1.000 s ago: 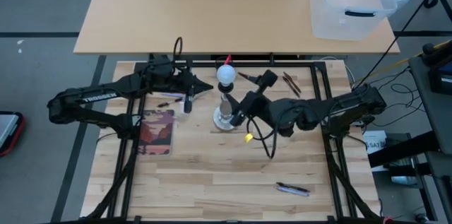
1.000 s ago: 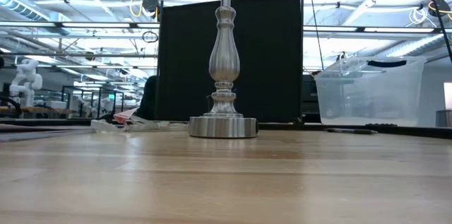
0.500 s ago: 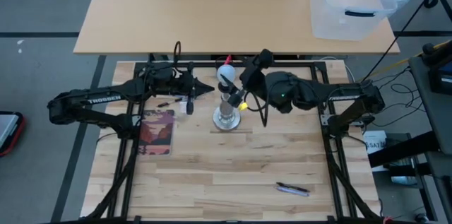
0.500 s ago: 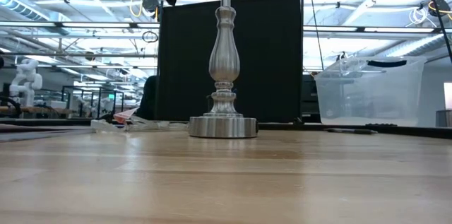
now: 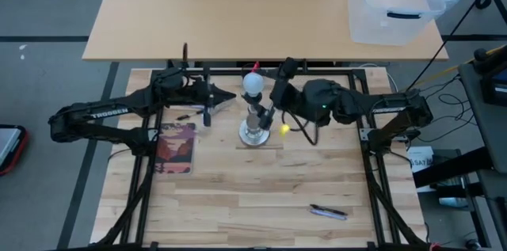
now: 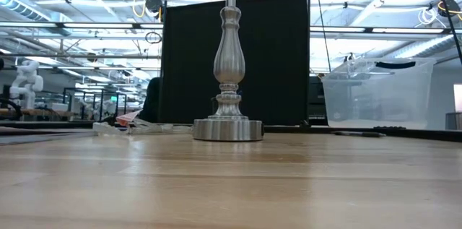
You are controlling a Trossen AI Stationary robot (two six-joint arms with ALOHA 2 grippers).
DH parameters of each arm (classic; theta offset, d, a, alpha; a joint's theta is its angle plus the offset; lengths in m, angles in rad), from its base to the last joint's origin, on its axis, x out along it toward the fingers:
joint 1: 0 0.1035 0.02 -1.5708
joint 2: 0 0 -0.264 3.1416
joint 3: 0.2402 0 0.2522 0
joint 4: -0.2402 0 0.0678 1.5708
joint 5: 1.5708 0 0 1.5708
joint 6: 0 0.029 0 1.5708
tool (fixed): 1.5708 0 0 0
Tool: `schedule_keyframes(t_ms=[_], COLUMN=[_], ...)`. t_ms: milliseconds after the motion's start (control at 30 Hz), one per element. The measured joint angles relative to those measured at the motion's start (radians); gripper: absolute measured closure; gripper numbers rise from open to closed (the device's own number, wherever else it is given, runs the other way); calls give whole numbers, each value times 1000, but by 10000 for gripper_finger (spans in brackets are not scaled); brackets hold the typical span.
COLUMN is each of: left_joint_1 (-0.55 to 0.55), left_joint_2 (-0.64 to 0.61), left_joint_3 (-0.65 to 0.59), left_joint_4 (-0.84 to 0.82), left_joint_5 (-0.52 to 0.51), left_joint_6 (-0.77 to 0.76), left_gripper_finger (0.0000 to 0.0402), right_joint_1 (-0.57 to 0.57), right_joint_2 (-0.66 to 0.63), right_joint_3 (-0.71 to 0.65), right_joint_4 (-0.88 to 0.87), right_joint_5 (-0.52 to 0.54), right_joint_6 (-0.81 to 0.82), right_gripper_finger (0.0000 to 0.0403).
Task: Screw lightbulb
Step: Insert the lightbulb into the desk lamp
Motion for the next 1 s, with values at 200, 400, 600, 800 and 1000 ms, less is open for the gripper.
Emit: schedule_keyframes(t_ms=[200,400,600,800,1000], left_joint_1=[0,-7,-24,-62,-89], left_joint_2=[-62,-98,-77,-13,85], left_joint_3=[0,0,38,128,226], left_joint_4=[1,37,70,28,-30], left_joint_5=[0,22,75,79,79], left_joint_6=[14,42,39,39,44], left_gripper_finger=[402,402,402,402,402], right_joint_1=[86,122,125,119,64], right_joint_2=[-25,-37,-31,-31,-19], right_joint_3=[0,0,-9,-14,-16], right_joint_4=[19,-168,-287,-393,-416], right_joint_5=[108,244,368,437,441], right_joint_6=[-264,-274,-256,-221,-221], right_gripper_finger=[90,233,390,401,402])
